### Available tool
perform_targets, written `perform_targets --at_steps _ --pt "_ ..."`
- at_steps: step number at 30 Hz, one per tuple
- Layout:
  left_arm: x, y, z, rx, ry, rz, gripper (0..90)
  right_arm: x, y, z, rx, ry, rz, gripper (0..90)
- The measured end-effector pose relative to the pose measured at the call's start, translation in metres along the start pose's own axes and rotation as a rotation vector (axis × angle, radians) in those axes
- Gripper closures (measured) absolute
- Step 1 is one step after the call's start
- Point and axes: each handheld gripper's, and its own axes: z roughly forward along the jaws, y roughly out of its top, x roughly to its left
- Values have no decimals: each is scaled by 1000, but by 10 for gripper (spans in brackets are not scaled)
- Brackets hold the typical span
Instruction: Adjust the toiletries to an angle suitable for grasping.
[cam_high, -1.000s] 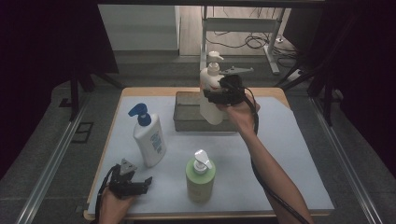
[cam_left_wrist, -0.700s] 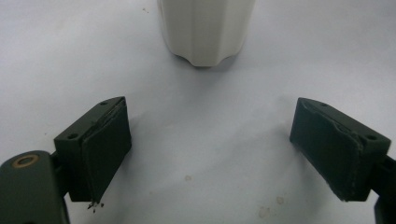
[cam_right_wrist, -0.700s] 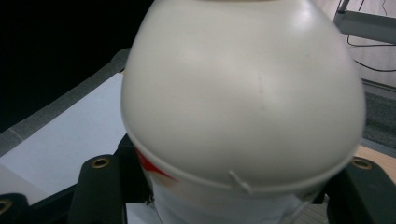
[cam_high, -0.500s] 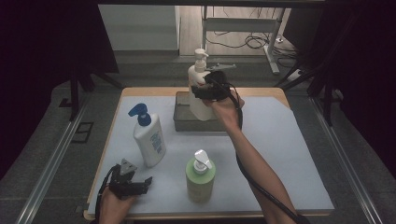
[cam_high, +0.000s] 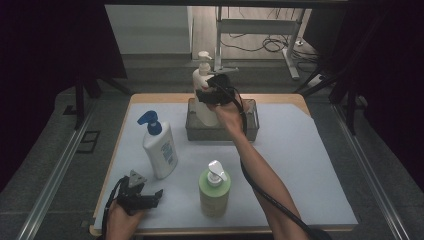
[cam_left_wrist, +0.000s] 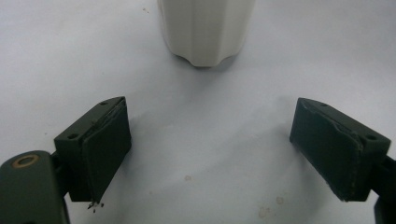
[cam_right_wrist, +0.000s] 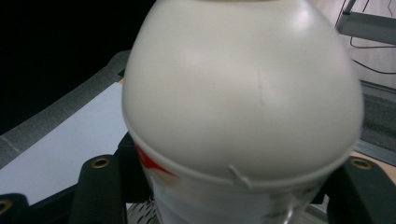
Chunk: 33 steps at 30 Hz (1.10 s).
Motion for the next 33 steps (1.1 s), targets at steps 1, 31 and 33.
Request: perform_targets --at_steps 1,31,33 --pt "0 0 0 0 -1 -1 121 0 0 2 -1 -3 2 369" --pt "0 0 0 4 -1 1 122 -4 -38 30 28 -16 10 368" --pt "0 0 0 4 -1 1 122 -5 -42 30 27 -18 14 368"
